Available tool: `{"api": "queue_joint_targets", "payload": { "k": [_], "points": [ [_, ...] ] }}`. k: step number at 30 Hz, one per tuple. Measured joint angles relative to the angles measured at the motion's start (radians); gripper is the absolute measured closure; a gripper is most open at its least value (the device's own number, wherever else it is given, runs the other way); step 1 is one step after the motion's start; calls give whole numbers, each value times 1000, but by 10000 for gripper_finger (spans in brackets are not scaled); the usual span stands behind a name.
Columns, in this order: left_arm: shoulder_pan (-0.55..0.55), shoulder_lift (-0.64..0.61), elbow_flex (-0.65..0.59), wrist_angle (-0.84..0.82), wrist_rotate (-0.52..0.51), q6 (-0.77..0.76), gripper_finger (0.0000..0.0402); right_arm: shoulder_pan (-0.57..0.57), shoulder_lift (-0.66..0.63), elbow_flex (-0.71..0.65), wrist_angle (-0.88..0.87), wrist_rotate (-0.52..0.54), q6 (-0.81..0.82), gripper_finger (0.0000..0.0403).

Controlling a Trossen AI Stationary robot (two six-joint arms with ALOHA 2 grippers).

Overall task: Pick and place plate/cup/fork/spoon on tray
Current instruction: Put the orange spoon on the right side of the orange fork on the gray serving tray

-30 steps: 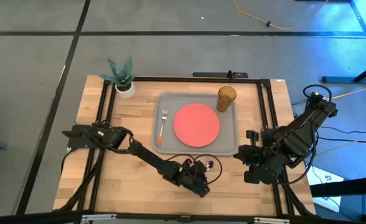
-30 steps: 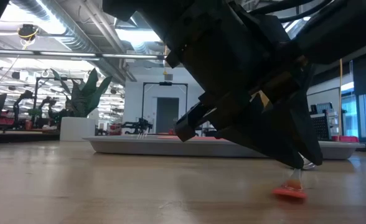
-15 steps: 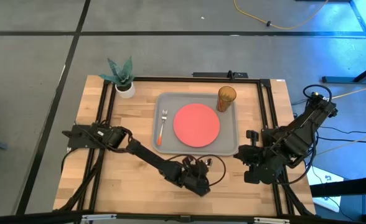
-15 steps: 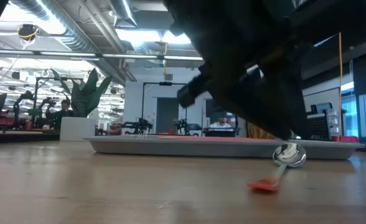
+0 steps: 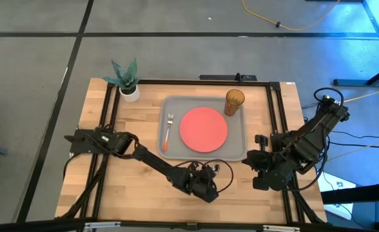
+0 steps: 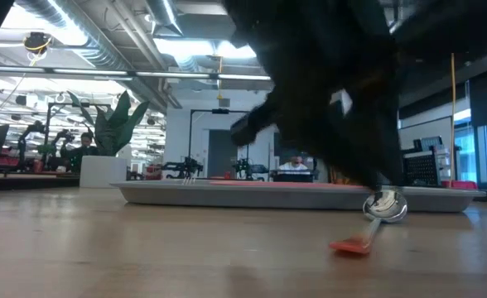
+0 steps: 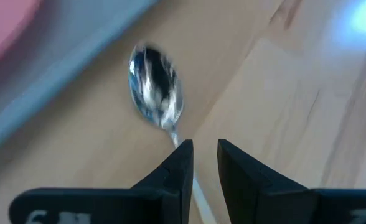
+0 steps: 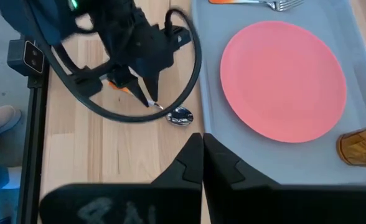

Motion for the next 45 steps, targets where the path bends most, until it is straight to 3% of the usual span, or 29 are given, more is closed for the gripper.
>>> {"api": "queue_joint_targets", "payload": {
  "k": [24,32,45],
  "points": [
    [13,56,1,-11,75,-45,336,0,0,0,1,-2,3,402],
    [52,64,1,-31,190,-32,394,0,0,0,1,-2,3,402],
    [66,67,35,-69,221,-27,400,0,0,0,1,-10,7,402]
  ]
}}
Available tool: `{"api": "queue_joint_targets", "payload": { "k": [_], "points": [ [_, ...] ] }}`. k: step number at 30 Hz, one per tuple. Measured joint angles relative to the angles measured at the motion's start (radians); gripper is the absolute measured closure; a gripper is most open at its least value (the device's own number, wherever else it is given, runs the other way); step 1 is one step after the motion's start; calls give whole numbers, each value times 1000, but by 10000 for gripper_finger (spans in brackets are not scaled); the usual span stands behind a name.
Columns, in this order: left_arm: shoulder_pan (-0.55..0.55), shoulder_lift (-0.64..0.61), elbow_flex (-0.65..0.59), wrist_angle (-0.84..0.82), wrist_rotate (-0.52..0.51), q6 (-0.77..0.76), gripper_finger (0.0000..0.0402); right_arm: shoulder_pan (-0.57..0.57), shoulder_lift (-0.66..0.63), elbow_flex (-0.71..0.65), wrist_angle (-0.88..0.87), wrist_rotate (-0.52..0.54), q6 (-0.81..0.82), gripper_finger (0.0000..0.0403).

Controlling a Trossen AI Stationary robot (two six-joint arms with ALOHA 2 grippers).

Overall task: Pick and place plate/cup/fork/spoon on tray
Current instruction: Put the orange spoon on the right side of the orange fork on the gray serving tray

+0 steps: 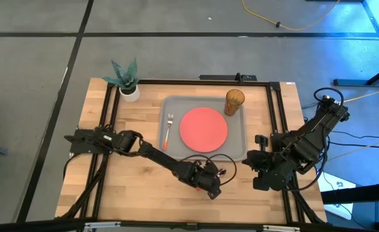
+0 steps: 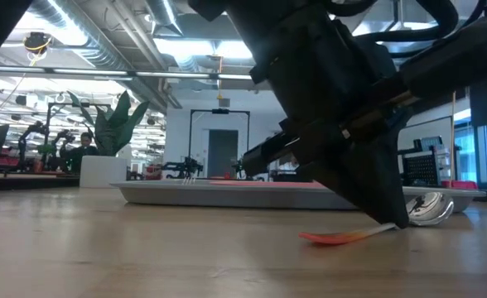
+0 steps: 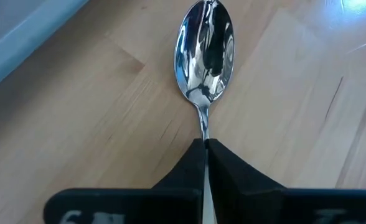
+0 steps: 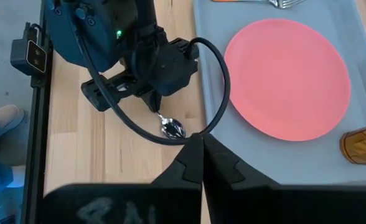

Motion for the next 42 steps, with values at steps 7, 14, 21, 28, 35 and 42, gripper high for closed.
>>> {"api": "queue_joint_targets", "payload": {
  "k": [7,14,21,28,35,42],
  "points": [
    [-1,9,84,-116,-6,76,401,0,0,0,0,0,0,402],
    [0,10,131,-228,-17,79,401,0,0,0,0,0,0,402],
    [2,8,135,-235,34,72,401,0,0,0,0,0,0,402],
    [22,6,137,-233,115,71,401,0,0,0,1,0,0,402],
    [33,-17,136,-251,141,73,399,0,0,0,1,-8,0,402],
    [54,-62,137,-306,122,74,399,0,0,0,1,-10,-1,402]
  ]
}}
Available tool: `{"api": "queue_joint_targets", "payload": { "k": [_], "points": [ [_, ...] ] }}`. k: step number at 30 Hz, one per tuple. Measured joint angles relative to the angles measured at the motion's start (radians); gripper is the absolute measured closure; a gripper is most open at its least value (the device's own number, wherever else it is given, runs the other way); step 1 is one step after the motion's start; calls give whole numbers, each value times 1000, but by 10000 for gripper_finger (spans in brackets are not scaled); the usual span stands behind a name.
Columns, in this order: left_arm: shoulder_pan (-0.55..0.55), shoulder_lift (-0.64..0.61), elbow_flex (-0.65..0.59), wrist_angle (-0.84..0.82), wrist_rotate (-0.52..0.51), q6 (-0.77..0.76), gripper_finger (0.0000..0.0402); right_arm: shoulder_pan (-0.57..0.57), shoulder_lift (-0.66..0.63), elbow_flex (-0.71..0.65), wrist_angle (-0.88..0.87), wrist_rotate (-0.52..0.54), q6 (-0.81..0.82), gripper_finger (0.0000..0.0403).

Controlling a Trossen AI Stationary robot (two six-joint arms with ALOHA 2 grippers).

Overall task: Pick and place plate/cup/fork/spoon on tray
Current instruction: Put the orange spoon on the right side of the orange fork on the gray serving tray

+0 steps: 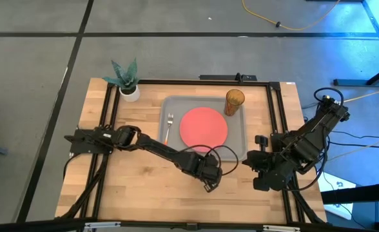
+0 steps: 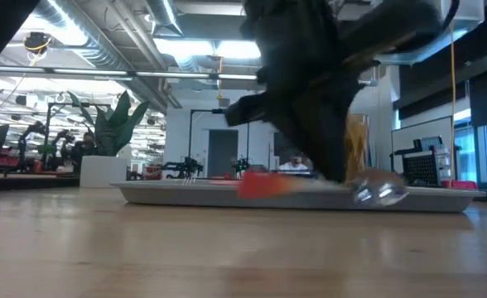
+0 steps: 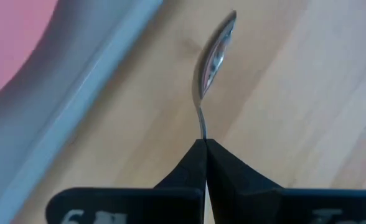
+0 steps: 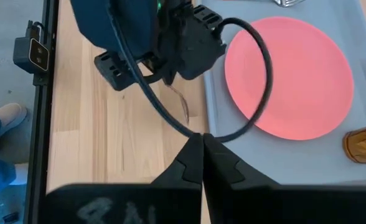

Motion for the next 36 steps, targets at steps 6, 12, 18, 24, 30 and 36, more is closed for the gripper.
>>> {"api": "queue_joint_targets", "payload": {
  "k": [6,12,18,24,30,36],
  "points": [
    [18,-33,0,-58,-19,3,400,0,0,0,1,-17,0,402],
    [50,-81,0,-173,-59,3,400,0,0,0,-1,-17,0,402],
    [86,-153,0,-266,-131,3,401,0,1,0,-2,-18,-3,402],
    [125,-204,1,-397,-194,-3,401,0,0,0,-5,-29,-3,402],
    [150,-250,2,-433,-212,3,401,2,0,0,-10,-35,-7,402],
    [149,-315,1,-463,-211,24,401,-41,1,-21,-3,-52,44,402]
  ]
}}
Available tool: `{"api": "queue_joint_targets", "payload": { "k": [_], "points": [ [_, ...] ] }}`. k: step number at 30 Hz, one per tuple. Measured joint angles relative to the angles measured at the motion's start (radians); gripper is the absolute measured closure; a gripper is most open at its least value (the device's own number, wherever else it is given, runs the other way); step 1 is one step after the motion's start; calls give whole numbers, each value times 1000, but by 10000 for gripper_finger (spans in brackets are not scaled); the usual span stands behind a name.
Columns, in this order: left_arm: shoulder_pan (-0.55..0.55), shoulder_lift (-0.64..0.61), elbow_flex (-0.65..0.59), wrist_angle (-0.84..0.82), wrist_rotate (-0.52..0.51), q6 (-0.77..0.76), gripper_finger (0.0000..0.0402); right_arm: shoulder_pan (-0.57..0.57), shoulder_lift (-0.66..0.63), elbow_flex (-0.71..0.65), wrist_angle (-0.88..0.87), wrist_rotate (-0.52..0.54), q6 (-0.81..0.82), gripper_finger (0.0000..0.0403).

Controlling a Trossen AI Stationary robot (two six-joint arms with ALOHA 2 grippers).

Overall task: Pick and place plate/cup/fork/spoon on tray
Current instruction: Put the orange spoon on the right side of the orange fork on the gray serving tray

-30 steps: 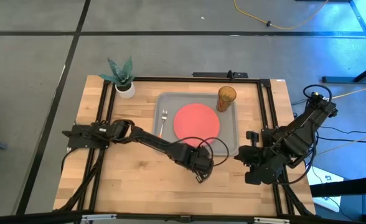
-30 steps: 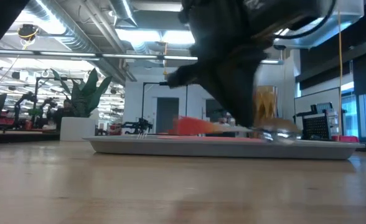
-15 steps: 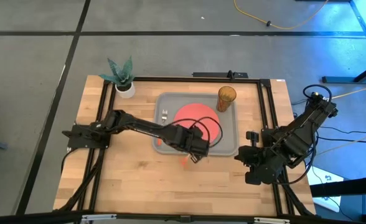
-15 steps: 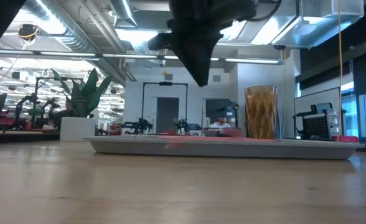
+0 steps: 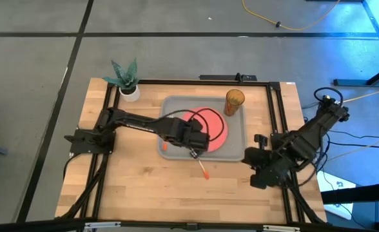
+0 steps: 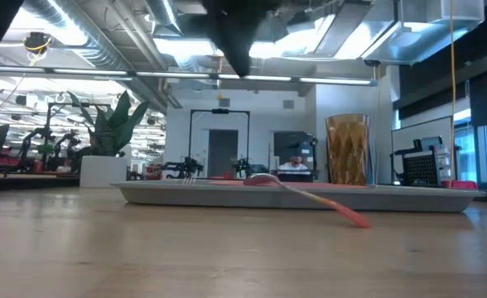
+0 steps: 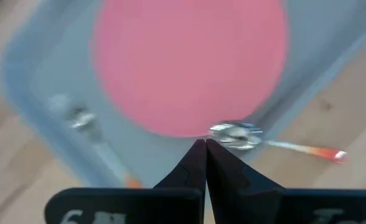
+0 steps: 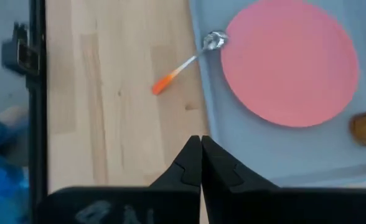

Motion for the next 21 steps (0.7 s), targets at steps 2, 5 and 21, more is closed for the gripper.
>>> {"api": "queue_joint_targets", "payload": {
  "k": [2,5,21],
  "points": [
    [-3,-28,1,-4,-8,-1,401,-30,-1,-19,33,-39,29,402],
    [-17,-73,-1,-11,-25,-2,402,-75,1,-53,106,-118,31,393],
    [-148,-257,0,-111,-120,-21,401,-252,126,-198,550,-215,-20,298]
  ]
}}
